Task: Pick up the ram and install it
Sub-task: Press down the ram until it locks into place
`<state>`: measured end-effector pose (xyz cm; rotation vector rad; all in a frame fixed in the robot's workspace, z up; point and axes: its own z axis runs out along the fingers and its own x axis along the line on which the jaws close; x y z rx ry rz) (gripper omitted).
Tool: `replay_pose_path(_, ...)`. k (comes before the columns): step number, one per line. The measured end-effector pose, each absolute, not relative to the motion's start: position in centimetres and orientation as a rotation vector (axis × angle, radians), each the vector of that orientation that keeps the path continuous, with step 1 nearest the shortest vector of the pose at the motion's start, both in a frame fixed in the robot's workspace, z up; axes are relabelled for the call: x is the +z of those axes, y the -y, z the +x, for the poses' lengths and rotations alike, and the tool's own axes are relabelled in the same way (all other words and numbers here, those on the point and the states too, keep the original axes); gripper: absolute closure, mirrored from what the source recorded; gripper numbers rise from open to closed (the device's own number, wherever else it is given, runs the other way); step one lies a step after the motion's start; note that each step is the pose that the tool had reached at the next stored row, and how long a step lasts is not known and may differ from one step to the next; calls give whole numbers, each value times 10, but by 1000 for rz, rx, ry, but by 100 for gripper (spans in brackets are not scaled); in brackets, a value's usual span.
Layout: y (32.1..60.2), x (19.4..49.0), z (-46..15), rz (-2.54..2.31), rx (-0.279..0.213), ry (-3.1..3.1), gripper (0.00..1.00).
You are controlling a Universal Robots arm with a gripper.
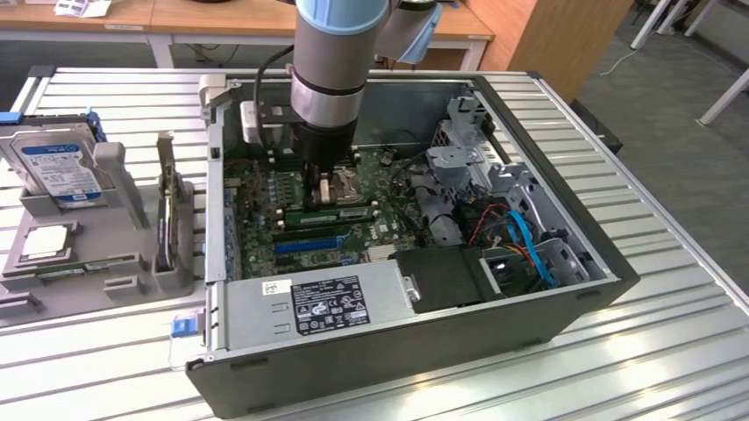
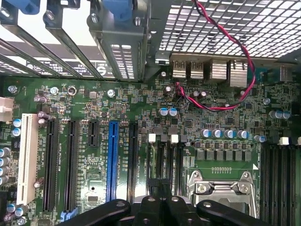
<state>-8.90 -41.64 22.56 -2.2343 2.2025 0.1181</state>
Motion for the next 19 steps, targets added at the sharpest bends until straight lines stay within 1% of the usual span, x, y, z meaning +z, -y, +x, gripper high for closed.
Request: replay_pose_path(19,417,223,-89,-2234,118,-2202,90)
